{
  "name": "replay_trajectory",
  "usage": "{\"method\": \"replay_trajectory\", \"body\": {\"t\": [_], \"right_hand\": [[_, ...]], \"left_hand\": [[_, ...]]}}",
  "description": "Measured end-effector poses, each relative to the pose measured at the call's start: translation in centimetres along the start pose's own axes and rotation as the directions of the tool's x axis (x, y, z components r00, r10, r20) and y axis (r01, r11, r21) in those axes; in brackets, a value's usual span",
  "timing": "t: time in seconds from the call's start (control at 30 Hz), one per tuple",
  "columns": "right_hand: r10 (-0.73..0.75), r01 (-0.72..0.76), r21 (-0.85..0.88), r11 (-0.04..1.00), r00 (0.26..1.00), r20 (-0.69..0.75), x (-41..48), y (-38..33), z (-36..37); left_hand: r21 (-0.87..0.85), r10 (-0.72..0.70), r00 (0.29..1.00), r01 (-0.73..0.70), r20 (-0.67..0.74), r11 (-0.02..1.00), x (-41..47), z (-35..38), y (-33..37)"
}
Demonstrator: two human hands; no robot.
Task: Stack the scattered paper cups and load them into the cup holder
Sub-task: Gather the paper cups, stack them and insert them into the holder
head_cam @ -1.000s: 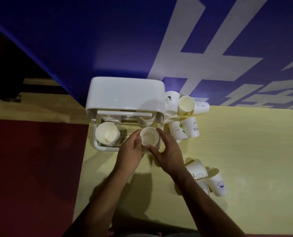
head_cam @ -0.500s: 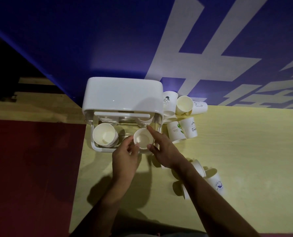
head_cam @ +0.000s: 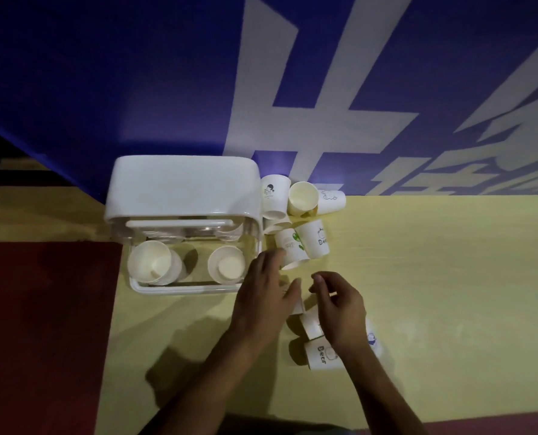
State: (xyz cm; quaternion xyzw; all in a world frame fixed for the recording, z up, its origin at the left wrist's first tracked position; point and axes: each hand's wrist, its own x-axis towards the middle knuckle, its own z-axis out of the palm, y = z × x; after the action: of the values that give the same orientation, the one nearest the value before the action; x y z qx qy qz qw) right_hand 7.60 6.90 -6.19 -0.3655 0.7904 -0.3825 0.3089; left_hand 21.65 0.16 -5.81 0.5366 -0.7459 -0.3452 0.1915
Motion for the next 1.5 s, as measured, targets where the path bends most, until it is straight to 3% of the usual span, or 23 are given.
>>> {"method": "replay_trajectory", "body": {"t": [0.07,0.13,0.3,0.47,0.67,0.8,0.9,1.0,1.27,1.4,1.5], "right_hand": [[0.012,-0.012,-0.004,1.000,1.000,-0.015,-0.2,0.8,-2.3],[0.028,-0.028,-0.009,1.000,0.999,-0.029,-0.3,1.9,-4.5],[0.056,-0.057,-0.015,0.998,0.998,-0.035,-0.1,4.4,-8.6],[0.052,-0.052,-0.018,0.998,0.998,0.027,1.0,6.5,-11.5],[0.070,-0.066,-0.038,0.997,0.992,0.109,4.2,8.0,-13.6],[-0.012,0.030,-0.123,0.992,0.989,0.149,9.2,7.7,-13.9],[-0.041,0.098,-0.233,0.968,0.971,0.237,14.0,7.0,-12.3],[0.046,0.058,-0.325,0.944,0.952,0.303,17.2,5.7,-9.7],[0.257,-0.127,-0.456,0.881,0.937,0.236,21.4,6.8,-4.7],[0.202,-0.101,-0.407,0.908,0.956,0.213,21.3,7.3,-5.2],[0.054,0.002,-0.283,0.959,0.981,0.188,19.6,6.7,-6.9]], "left_hand": [[0.092,-0.035,0.996,0.027,0.080,0.995,2.0,2.4,1.3],[0.128,-0.182,0.978,0.168,0.104,0.977,3.6,4.6,2.3],[0.152,-0.462,0.885,0.451,0.050,0.880,5.7,8.5,2.8],[0.069,-0.568,0.823,0.567,-0.007,0.821,6.5,10.7,1.9],[-0.068,-0.577,0.811,0.573,-0.096,0.816,6.3,10.8,3.3],[-0.183,-0.576,0.795,0.547,-0.193,0.817,4.6,9.4,6.0],[-0.180,-0.526,0.821,0.496,-0.224,0.850,2.8,8.7,7.9],[-0.207,-0.509,0.837,0.471,-0.201,0.857,1.4,8.3,9.3],[-0.260,-0.538,0.825,0.489,-0.174,0.833,0.6,8.0,9.9],[-0.245,-0.547,0.814,0.500,-0.194,0.831,0.4,7.9,9.6],[-0.240,-0.546,0.817,0.501,-0.187,0.832,0.6,7.6,9.7]]}}
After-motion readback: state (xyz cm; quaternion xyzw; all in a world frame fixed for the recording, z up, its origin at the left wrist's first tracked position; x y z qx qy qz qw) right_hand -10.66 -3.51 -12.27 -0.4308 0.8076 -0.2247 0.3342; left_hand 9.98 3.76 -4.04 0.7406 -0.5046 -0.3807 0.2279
